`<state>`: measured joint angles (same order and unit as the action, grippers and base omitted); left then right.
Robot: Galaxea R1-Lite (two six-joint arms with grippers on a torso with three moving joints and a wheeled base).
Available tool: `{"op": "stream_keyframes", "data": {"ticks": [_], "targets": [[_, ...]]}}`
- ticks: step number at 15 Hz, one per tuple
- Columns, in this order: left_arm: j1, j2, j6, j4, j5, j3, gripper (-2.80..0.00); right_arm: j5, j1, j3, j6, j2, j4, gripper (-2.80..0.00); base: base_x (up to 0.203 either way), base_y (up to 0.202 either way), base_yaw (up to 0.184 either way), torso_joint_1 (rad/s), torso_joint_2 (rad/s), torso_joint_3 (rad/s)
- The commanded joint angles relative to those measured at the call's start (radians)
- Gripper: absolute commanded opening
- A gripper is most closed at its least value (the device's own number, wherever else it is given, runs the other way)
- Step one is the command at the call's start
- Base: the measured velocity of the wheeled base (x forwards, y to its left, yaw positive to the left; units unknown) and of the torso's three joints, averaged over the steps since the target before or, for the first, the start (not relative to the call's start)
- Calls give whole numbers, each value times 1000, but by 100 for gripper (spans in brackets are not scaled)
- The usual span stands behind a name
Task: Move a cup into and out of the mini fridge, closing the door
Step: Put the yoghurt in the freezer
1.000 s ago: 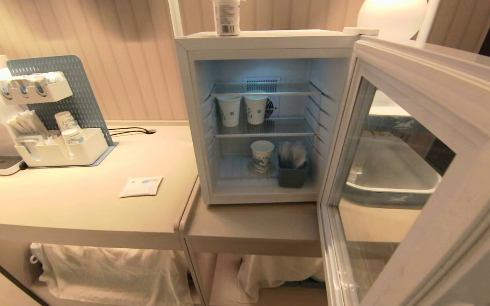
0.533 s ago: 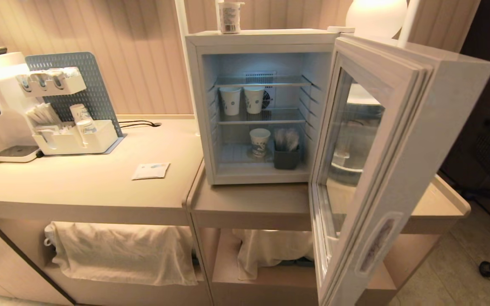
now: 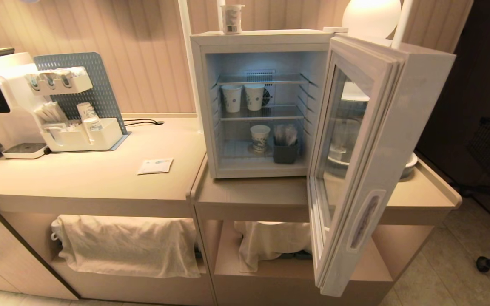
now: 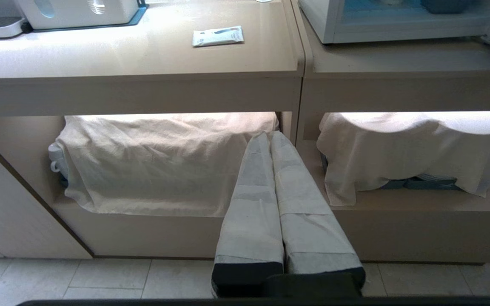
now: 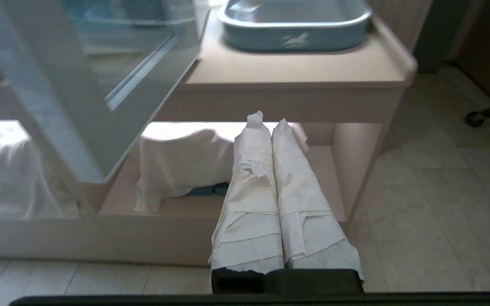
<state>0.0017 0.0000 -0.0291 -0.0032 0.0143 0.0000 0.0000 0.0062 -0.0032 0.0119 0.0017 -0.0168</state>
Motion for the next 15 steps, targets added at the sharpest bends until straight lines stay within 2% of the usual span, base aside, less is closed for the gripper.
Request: {"op": "stream_keyframes", "data": {"ticks": [1,15], "targets": [[0,2,0,0,0,0,-280,0,0,0,0,1,1,-280,1,141,-5,2,-1,3],[0,2,0,0,0,0,-280,0,0,0,0,1,1,-280,0,194,0,2,4,2]]}}
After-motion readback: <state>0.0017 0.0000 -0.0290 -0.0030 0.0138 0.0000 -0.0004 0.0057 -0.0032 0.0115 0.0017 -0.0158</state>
